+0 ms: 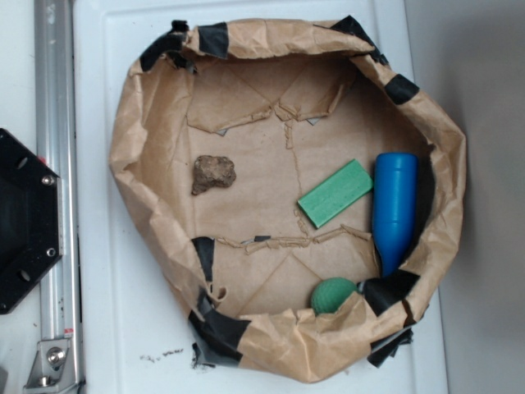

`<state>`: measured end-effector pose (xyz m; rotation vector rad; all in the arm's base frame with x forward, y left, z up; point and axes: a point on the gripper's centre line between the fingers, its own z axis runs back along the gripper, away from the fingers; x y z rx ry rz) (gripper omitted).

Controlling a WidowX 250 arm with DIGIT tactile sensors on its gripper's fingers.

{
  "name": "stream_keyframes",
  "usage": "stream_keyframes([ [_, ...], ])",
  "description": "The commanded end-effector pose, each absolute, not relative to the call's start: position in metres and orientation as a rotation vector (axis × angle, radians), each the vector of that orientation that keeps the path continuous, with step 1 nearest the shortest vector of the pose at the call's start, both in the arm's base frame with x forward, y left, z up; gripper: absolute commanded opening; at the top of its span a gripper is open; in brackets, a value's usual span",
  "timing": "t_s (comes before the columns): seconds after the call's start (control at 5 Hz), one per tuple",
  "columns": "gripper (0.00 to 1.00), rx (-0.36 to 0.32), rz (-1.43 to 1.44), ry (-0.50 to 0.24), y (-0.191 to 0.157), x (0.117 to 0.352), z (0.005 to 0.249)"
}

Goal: Grab the rock.

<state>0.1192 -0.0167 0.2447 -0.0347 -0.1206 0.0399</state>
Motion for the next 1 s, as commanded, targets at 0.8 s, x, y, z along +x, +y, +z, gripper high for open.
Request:
stream_keyframes([
  [0.8,1.0,-0.012,0.048,0.105,0.024,0.223,0.074],
])
